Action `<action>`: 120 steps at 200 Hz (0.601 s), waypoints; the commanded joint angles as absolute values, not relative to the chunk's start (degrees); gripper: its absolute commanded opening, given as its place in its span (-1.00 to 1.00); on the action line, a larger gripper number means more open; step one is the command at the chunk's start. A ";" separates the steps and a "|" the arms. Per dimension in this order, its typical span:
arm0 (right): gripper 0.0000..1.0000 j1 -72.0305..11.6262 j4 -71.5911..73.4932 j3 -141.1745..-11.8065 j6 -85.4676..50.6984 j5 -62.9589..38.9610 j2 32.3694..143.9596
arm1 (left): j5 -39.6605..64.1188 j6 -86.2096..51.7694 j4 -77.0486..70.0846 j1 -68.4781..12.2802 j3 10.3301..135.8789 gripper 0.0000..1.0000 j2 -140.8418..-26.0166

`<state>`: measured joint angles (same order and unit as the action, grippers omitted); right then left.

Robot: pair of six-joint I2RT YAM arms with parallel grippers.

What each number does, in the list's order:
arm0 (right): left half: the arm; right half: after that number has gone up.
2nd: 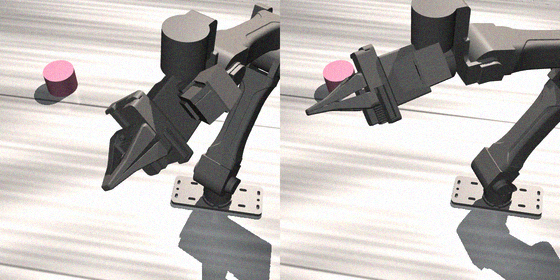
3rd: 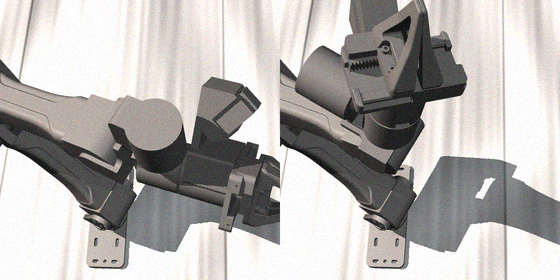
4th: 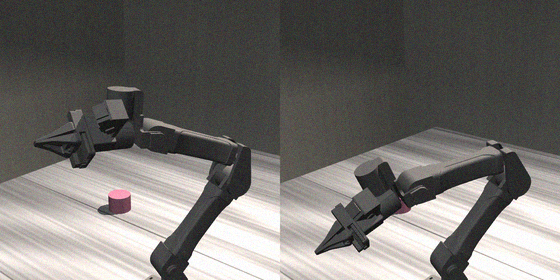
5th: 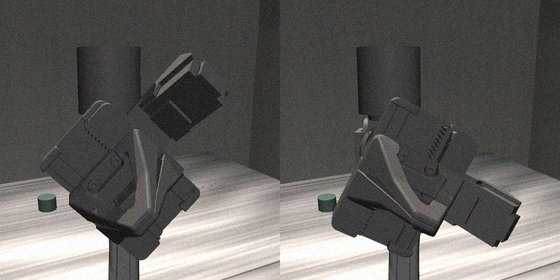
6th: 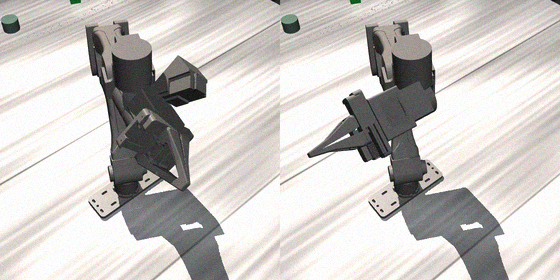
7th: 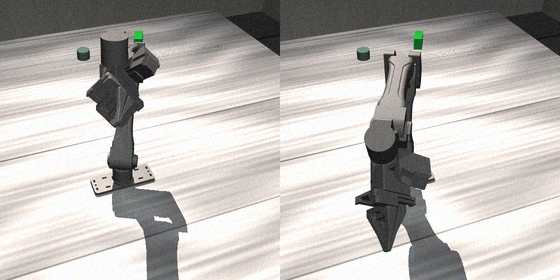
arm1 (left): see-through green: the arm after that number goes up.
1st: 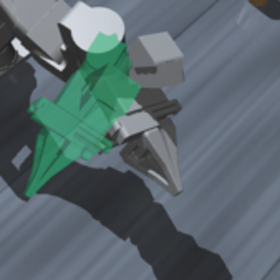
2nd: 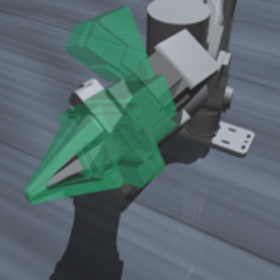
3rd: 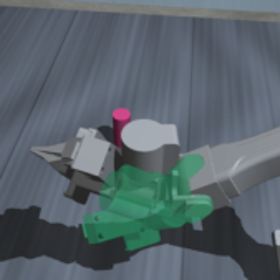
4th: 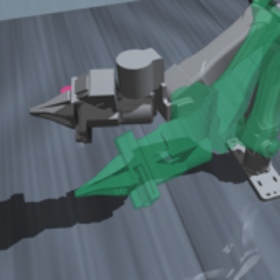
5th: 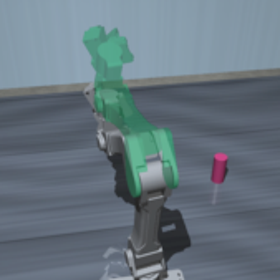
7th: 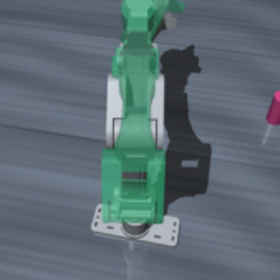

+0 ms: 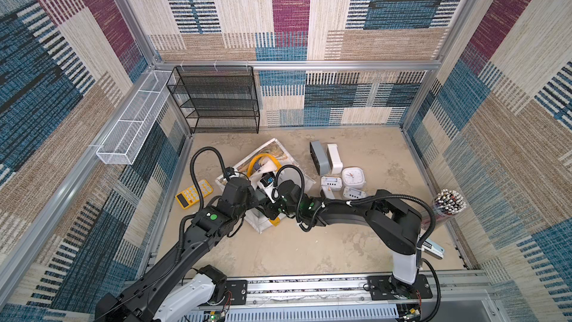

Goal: Take the alarm clock out of the canvas bag
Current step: Pick up the alarm from the canvas bag.

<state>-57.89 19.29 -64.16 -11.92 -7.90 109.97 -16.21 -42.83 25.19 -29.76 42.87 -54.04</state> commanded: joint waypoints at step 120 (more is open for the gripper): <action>-0.41 -57.96 23.89 -52.06 -10.77 -4.58 98.34 | -18.64 -44.23 26.89 -29.68 42.92 -1.00 -55.09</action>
